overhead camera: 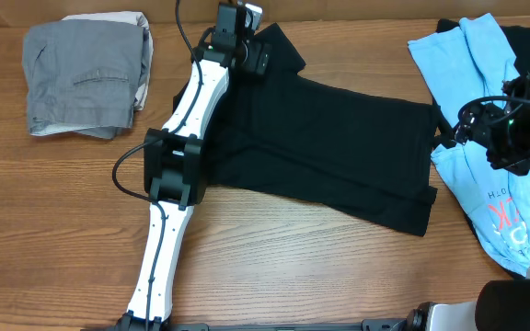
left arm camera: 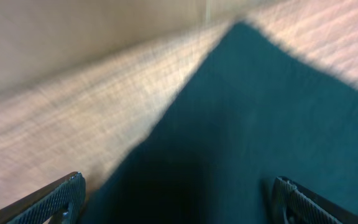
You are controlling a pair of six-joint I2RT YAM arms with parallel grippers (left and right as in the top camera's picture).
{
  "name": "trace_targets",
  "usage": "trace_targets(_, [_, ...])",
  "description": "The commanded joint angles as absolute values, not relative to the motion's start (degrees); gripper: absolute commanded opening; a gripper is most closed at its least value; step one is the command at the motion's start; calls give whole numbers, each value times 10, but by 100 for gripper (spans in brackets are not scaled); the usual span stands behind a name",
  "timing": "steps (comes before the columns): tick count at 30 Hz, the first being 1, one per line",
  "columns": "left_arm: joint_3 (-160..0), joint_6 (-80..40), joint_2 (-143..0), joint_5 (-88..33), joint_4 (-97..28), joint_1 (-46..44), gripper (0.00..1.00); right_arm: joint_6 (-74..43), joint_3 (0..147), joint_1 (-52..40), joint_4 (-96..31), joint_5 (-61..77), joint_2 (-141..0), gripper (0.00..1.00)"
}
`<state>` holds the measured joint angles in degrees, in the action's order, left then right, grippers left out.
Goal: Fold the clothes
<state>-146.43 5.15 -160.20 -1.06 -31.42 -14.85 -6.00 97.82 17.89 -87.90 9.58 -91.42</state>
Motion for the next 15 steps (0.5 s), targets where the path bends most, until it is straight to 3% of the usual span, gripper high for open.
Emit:
trace_targets(1, [-1473,66,-1640,-4,-339,-141,96,-60,987,176,-876,92,-915,84])
trace_targets(9, [-1473,37,-1642,102,-492,-124,100,-60,987,176,-880,92,-915,84])
trace_targets(15, [-1473,30,-1642,105,-614,-106,100,-60,987,176,-873,95,-915,84])
